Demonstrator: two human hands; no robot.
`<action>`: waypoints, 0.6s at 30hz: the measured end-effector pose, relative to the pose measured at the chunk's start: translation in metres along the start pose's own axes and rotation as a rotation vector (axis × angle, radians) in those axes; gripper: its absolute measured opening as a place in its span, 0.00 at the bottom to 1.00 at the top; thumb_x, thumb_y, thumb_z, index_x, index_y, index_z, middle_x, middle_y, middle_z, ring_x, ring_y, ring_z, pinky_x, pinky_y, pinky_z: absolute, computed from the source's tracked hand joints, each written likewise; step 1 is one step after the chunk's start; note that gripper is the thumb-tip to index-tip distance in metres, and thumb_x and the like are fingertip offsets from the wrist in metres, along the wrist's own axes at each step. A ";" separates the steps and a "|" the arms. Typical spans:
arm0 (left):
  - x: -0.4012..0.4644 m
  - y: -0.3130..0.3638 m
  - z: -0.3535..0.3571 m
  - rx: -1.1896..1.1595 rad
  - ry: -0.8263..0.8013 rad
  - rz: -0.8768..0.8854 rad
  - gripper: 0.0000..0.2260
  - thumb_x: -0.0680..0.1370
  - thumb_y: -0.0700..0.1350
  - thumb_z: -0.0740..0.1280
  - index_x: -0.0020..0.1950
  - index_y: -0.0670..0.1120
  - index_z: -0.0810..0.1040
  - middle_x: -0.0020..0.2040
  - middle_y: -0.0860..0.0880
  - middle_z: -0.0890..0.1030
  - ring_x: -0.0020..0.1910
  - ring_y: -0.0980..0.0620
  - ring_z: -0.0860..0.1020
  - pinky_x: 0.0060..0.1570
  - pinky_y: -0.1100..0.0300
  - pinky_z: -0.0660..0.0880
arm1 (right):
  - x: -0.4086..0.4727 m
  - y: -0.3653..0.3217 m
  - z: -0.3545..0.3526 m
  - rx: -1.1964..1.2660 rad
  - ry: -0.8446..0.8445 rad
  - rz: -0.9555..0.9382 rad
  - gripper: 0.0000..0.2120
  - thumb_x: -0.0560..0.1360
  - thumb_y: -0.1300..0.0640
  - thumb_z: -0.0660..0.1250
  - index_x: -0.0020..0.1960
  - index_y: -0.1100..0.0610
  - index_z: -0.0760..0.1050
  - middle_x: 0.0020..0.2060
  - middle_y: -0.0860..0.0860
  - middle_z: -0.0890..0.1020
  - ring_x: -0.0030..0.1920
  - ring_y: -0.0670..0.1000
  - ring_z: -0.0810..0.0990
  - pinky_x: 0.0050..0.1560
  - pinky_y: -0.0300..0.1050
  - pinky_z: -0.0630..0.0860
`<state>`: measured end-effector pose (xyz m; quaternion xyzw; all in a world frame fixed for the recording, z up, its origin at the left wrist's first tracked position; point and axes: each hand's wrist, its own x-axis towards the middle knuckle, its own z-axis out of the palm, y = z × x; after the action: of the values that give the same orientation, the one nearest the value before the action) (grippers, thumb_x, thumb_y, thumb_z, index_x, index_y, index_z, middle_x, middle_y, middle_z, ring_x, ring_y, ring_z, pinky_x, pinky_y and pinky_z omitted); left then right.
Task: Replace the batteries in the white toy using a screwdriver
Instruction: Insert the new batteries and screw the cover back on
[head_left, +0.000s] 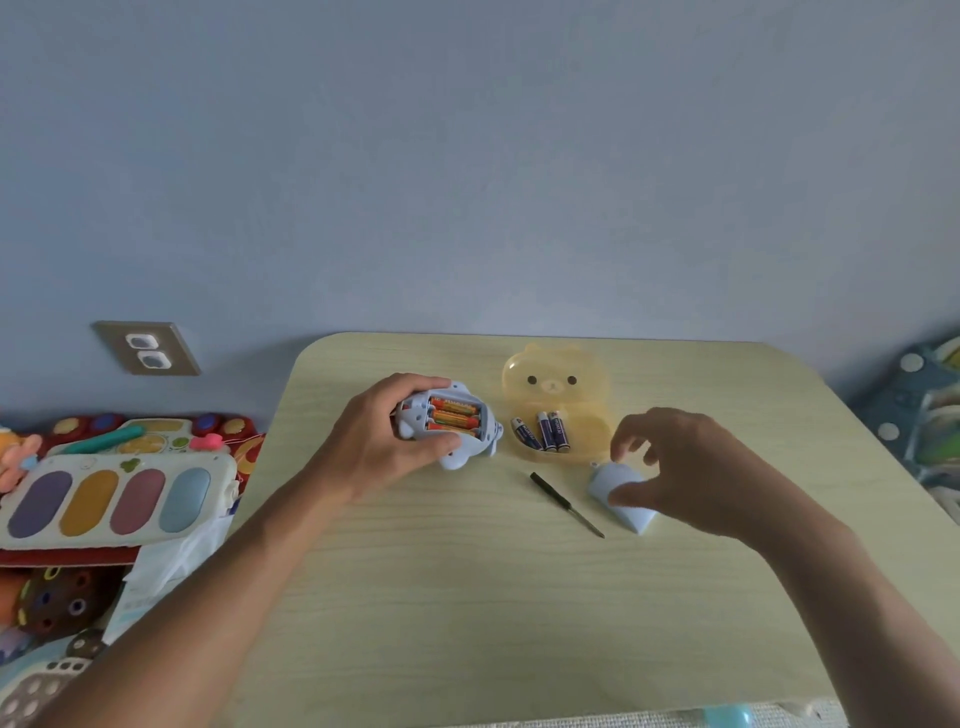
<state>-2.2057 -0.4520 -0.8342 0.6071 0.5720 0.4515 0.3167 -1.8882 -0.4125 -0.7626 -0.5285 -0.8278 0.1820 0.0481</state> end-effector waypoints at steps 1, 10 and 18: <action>0.000 0.000 0.000 0.000 -0.001 0.000 0.27 0.65 0.55 0.78 0.64 0.56 0.80 0.57 0.57 0.84 0.53 0.59 0.84 0.49 0.67 0.79 | -0.001 0.000 0.003 -0.028 -0.010 -0.002 0.15 0.66 0.47 0.79 0.46 0.43 0.76 0.45 0.40 0.78 0.46 0.42 0.77 0.44 0.40 0.74; -0.001 0.000 0.000 0.009 0.002 0.007 0.27 0.66 0.55 0.78 0.65 0.55 0.80 0.57 0.57 0.84 0.53 0.59 0.84 0.49 0.68 0.79 | -0.004 0.003 0.017 -0.088 0.011 -0.048 0.17 0.66 0.47 0.77 0.44 0.45 0.69 0.43 0.44 0.78 0.39 0.47 0.75 0.38 0.44 0.74; -0.001 0.000 0.001 -0.009 -0.002 -0.018 0.28 0.65 0.55 0.79 0.64 0.56 0.80 0.58 0.56 0.84 0.53 0.58 0.84 0.49 0.65 0.80 | 0.006 -0.036 0.001 0.157 0.160 -0.277 0.19 0.66 0.51 0.79 0.50 0.46 0.73 0.46 0.39 0.81 0.46 0.43 0.80 0.46 0.47 0.79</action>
<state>-2.2049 -0.4532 -0.8353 0.6009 0.5751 0.4505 0.3243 -1.9213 -0.4210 -0.7512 -0.4167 -0.8695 0.1951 0.1797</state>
